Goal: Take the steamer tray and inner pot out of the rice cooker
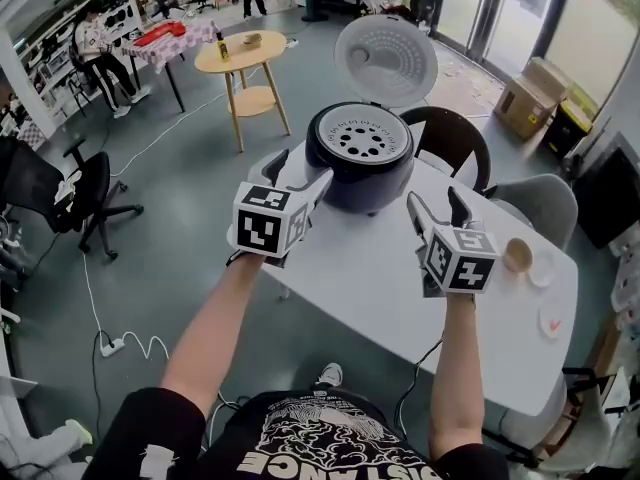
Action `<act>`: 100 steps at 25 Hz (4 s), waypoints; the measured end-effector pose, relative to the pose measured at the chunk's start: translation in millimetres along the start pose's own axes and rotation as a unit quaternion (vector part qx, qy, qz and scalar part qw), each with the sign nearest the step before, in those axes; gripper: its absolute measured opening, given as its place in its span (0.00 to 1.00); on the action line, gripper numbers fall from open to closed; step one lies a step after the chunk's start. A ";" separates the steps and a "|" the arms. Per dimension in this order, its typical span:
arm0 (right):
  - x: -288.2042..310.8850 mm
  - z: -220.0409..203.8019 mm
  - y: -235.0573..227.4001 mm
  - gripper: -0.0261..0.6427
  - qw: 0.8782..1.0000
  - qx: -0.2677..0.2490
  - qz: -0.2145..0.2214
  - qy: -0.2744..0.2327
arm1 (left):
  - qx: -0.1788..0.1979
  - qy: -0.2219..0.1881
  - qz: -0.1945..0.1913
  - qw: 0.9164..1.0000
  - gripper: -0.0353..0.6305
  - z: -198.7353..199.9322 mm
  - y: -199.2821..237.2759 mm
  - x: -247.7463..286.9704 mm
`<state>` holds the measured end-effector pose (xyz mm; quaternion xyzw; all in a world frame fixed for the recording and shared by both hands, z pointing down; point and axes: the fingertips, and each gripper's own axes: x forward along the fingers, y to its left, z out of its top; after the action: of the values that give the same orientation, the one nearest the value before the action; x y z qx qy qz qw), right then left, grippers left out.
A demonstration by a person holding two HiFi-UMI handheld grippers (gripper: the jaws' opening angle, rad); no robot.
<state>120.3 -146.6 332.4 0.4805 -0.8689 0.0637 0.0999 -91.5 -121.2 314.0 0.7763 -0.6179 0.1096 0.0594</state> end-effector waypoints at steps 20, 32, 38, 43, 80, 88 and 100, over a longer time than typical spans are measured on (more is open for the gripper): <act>80.1 12.9 -9.6 0.54 0.999 -0.025 0.035 0.012 | -0.004 -0.006 0.009 1.000 0.58 9.4 45.9 57.5; 225.9 41.3 26.8 0.54 0.989 -0.095 0.073 0.092 | -0.003 -0.003 -0.070 0.998 0.58 20.2 150.8 166.9; 303.9 42.0 58.1 0.57 0.974 -0.125 0.096 0.163 | 0.004 0.003 -0.124 0.992 0.58 22.8 207.8 219.5; 344.0 32.2 62.7 0.57 0.956 -0.142 0.107 0.234 | 0.013 0.010 -0.181 0.983 0.58 25.3 219.6 263.4; 419.3 -49.7 48.9 0.57 0.816 -0.187 0.146 0.528 | 0.038 0.025 -0.315 0.948 0.58 7.7 217.7 346.6; 421.6 -59.2 48.8 0.52 0.809 -0.150 0.150 0.548 | 0.037 0.029 -0.314 0.948 0.58 4.1 226.2 349.4; 412.8 -23.7 52.9 0.50 0.824 -0.183 0.124 0.522 | 0.043 0.008 -0.309 0.950 0.58 18.5 223.5 330.9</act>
<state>-135.8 -453.1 451.7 0.2363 -0.7349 0.1569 0.6160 -236.8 -489.9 367.0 0.9302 -0.3418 0.1186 0.0619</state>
